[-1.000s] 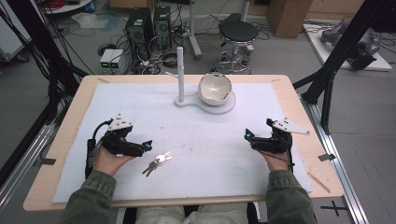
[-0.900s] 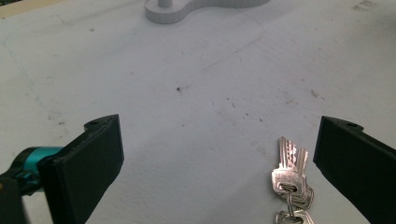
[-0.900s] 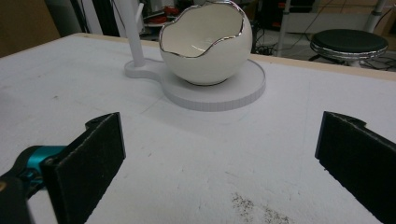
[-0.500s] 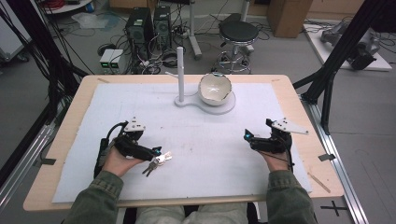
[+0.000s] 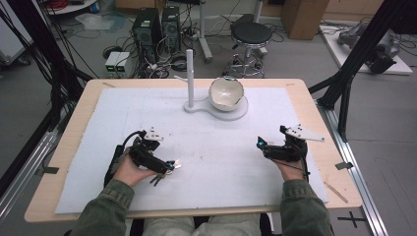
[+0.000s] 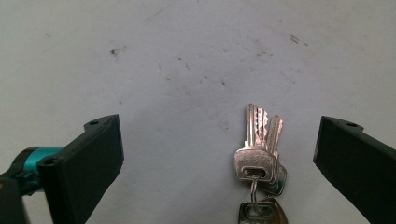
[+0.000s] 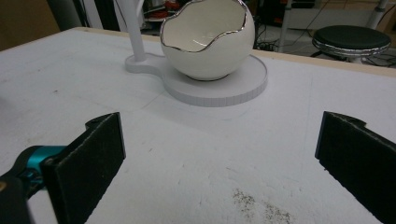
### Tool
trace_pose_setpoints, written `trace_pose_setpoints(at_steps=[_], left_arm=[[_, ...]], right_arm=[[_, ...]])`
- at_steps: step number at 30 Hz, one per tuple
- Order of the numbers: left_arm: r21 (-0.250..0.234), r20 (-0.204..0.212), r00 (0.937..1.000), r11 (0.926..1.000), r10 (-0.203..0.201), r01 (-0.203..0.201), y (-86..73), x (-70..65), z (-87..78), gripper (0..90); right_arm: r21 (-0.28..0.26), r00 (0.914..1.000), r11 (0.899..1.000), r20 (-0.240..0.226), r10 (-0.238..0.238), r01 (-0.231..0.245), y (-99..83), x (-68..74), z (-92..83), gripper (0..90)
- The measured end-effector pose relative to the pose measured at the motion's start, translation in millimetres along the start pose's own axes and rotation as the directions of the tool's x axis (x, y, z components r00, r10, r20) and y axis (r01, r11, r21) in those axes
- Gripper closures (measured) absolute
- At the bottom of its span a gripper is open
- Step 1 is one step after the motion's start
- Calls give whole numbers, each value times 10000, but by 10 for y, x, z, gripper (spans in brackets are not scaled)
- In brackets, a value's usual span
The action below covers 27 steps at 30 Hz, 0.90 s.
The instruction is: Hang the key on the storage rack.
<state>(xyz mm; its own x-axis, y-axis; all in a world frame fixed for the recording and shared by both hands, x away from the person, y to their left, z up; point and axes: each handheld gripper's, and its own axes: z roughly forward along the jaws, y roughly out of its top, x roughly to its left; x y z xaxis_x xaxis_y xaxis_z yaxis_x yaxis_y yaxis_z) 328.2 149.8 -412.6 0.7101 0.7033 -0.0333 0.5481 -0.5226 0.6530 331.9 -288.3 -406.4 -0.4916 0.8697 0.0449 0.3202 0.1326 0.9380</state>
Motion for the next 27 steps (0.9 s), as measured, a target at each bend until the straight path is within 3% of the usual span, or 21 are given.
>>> trace_pose_setpoints(at_steps=[7,13,16,21,27], left_arm=[[586,94,9998,9981,203,-208,102,-89,138,21],[1298,258,9989,9906,399,-429,136,-127,234,24],[1580,234,9974,9849,680,-708,158,-156,260,76],[1792,488,9958,9801,773,-849,179,-187,287,155],[1809,155,9971,9805,748,-763,174,-181,272,287]], right_arm=[[9,10000,10000,-12,-10,10,0,8,-4,5],[68,10000,10000,-75,36,-36,-2,10,2,5],[125,9999,9999,-111,29,-27,-4,15,7,5],[-14,10000,10000,-74,-67,67,0,17,2,6],[-18,10000,10000,-3,-54,54,1,18,-12,6]])
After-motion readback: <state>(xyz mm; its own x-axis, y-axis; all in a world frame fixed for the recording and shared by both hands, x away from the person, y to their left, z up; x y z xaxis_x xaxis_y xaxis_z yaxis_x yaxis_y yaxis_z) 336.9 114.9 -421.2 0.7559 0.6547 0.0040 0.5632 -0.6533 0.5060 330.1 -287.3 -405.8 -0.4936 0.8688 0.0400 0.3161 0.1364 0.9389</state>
